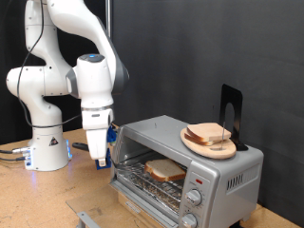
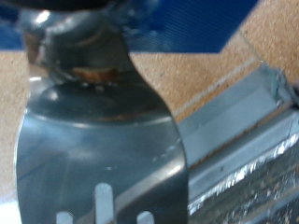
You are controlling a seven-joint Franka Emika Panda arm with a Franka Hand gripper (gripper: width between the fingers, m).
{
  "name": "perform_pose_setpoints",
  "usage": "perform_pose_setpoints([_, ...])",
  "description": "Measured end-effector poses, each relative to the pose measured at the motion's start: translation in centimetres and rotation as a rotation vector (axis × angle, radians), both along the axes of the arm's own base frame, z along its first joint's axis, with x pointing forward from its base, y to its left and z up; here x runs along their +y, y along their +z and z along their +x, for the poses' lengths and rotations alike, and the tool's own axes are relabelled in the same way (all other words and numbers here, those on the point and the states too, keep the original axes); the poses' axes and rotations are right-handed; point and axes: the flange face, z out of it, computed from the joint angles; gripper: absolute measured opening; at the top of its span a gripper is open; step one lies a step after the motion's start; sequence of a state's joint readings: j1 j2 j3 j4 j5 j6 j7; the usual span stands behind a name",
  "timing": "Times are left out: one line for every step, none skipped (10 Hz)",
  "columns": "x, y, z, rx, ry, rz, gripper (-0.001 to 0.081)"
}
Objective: Make a piece of toast with the oven
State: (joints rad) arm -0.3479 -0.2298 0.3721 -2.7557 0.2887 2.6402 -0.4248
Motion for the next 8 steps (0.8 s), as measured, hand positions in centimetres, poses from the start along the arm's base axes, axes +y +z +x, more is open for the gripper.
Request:
perform_pose_setpoints([-0.8,0.1,-0.5,-0.009,-0.005,0.016,0.0400])
perform_pose_setpoints([-1.6,0.6,-0.9,-0.023,-0.018,0.035,0.0400])
perform_pose_setpoints([-2.2,1.2,-1.2,-0.040,-0.036,0.052,0.0400])
perform_pose_setpoints([-2.8,1.7,-1.5,-0.037,-0.049,0.062,0.0400])
perform_pose_setpoints([-3.3,2.0,-1.8,-0.022,-0.062,0.072,0.0400])
perform_pose_setpoints([-3.9,2.2,-2.3,-0.001,-0.073,0.080,0.0400])
perform_pose_setpoints([-4.5,2.4,-2.6,0.018,-0.082,0.083,0.0400])
perform_pose_setpoints([-4.9,2.4,-2.9,0.031,-0.086,0.082,0.0400])
